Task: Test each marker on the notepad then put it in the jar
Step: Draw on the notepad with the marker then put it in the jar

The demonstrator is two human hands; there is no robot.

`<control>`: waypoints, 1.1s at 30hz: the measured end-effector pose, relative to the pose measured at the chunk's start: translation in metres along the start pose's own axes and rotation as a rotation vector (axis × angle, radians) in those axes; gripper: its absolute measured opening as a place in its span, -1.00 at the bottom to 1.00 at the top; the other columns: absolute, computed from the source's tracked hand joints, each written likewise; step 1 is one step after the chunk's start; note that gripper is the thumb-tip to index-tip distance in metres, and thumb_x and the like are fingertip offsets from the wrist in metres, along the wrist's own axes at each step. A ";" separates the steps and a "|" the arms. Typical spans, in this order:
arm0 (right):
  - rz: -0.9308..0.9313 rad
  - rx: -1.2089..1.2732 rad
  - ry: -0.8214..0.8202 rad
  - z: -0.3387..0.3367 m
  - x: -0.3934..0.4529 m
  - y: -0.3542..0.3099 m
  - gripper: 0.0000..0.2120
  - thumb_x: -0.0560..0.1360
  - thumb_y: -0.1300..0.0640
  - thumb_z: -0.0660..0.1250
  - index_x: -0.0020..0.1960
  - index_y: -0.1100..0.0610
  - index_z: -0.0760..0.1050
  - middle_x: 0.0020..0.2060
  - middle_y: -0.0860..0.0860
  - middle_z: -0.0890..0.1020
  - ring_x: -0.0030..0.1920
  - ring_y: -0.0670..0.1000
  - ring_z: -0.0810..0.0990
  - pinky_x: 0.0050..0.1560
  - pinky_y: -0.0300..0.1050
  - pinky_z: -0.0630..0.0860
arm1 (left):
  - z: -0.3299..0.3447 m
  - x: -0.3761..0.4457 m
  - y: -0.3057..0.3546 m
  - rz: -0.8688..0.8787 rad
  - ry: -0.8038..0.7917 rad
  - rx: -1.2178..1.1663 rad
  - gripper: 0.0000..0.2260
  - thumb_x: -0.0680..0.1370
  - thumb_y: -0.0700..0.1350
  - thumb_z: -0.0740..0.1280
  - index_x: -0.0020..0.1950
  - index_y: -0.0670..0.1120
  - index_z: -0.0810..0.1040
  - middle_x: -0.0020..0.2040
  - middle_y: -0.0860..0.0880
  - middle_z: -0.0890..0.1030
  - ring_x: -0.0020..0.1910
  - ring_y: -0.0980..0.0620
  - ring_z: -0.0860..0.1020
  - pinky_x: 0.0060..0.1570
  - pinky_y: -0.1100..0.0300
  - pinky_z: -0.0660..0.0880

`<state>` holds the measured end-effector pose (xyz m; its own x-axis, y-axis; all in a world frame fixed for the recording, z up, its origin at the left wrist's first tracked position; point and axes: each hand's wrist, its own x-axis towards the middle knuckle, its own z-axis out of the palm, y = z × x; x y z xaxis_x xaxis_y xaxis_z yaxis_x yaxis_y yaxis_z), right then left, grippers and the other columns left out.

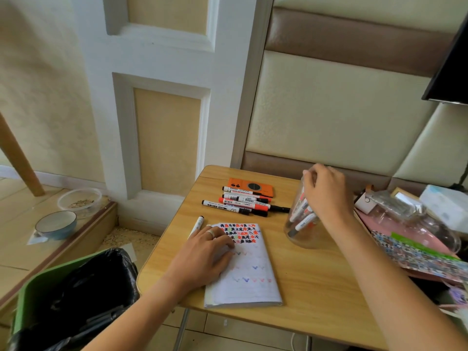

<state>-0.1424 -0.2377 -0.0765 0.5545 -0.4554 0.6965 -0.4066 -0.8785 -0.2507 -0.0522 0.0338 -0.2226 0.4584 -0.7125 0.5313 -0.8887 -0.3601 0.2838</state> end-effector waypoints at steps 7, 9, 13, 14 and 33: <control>-0.232 0.173 -0.064 0.039 -0.018 -0.056 -0.86 0.62 0.22 0.29 0.05 0.14 0.64 -0.03 0.02 0.65 -0.04 0.01 0.60 -0.02 -0.11 0.52 | 0.002 0.001 -0.001 -0.006 0.025 0.006 -0.81 0.62 0.08 0.23 0.09 0.10 0.61 0.06 0.12 0.56 0.06 0.12 0.48 0.15 0.23 0.40; -0.233 0.201 -0.311 0.063 -0.021 -0.066 -0.83 0.64 0.19 0.29 0.09 0.10 0.66 0.02 0.00 0.68 0.01 -0.03 0.60 0.11 -0.09 0.56 | 0.003 0.002 -0.001 -0.008 0.023 0.006 -0.81 0.63 0.07 0.22 0.10 0.10 0.61 0.06 0.12 0.56 0.05 0.12 0.47 0.12 0.27 0.35; -0.209 0.145 -0.553 0.104 -0.029 -0.080 -0.80 0.64 0.24 0.29 0.10 0.10 0.69 0.09 0.00 0.70 -0.10 -0.10 0.58 -0.04 -0.17 0.56 | 0.004 0.002 -0.002 -0.008 0.017 -0.003 -0.80 0.63 0.05 0.20 0.11 0.09 0.59 0.05 0.11 0.55 0.05 0.10 0.46 0.11 0.29 0.31; -0.195 0.126 -0.564 0.113 -0.029 -0.081 -0.80 0.63 0.25 0.30 0.10 0.08 0.68 0.10 0.00 0.70 -0.07 -0.07 0.62 -0.02 -0.11 0.61 | 0.005 0.002 -0.002 -0.008 0.014 -0.008 -0.80 0.62 0.04 0.19 0.11 0.09 0.59 0.05 0.11 0.55 0.06 0.11 0.46 0.13 0.30 0.29; 0.058 0.532 -0.517 0.093 -0.052 -0.085 -0.93 0.50 0.17 0.44 -0.07 0.11 0.55 -0.20 -0.02 0.62 -0.23 -0.06 0.54 -0.17 -0.10 0.55 | 0.005 0.000 -0.003 -0.033 -0.035 -0.189 -0.79 0.66 0.04 0.16 0.28 0.05 0.30 0.03 0.03 0.57 -0.04 0.01 0.50 -0.04 0.01 0.49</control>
<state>-0.0687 -0.1530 -0.1540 0.8673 -0.3975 0.2996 -0.1120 -0.7424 -0.6605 -0.0499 0.0315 -0.2270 0.4835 -0.7240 0.4920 -0.8540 -0.2667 0.4468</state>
